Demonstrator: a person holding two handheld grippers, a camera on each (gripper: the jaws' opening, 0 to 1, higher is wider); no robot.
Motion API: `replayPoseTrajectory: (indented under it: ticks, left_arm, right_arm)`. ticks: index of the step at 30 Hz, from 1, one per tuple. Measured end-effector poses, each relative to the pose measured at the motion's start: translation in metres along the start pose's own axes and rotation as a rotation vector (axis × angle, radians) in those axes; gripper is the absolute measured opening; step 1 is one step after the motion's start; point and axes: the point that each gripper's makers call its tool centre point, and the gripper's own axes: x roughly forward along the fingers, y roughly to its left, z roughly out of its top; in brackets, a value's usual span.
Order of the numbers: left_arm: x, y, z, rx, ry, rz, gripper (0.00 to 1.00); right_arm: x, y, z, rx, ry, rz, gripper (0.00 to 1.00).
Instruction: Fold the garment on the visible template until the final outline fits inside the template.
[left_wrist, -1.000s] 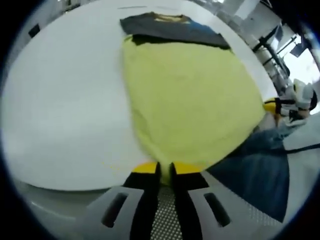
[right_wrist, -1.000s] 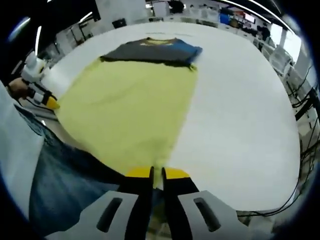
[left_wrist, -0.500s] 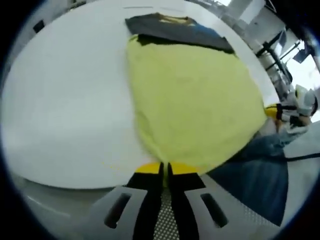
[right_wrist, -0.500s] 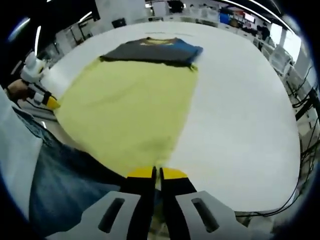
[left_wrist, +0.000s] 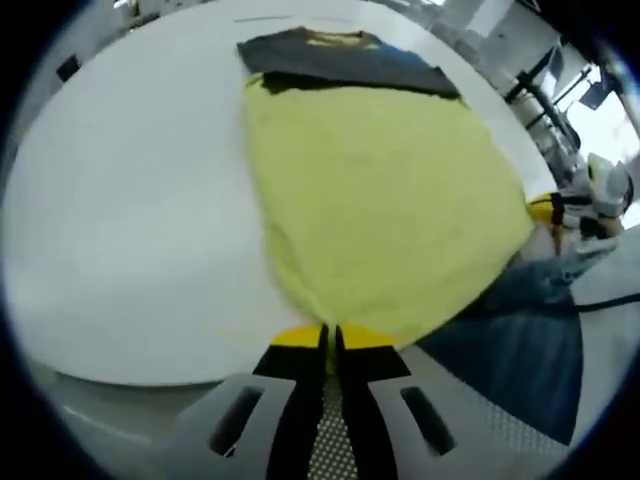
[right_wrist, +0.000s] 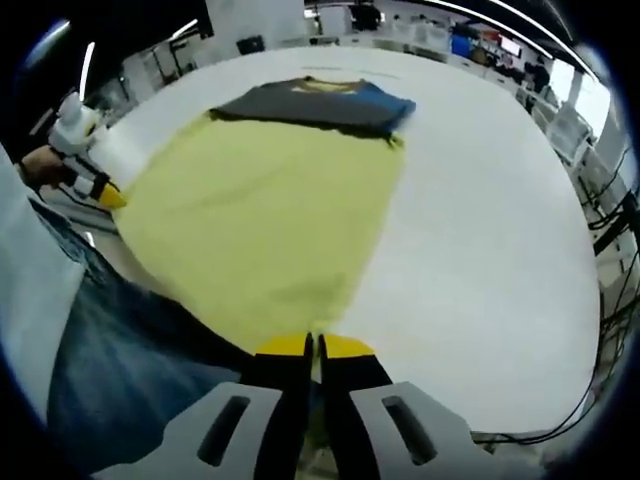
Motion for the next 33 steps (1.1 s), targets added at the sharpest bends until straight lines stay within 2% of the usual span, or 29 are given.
replayPoseTrajectory:
  ticks: [5, 28, 33]
  left_arm:
    - [-0.0002, 0.0, 0.0, -0.023, -0.01, -0.001, 0.01]
    - [-0.0019, -0.0016, 0.0005, -0.03, 0.001, -0.001, 0.0]
    - [-0.0062, -0.0017, 0.002, -0.033, -0.004, -0.007, 0.0]
  right_arm:
    - [-0.0003, -0.0003, -0.0002, 0.002, -0.001, 0.003, 0.03]
    - [-0.0002, -0.0015, 0.0021, -0.006, 0.026, 0.01, 0.03]
    - [-0.0042, -0.0024, 0.0053, 0.032, 0.014, 0.04, 0.03]
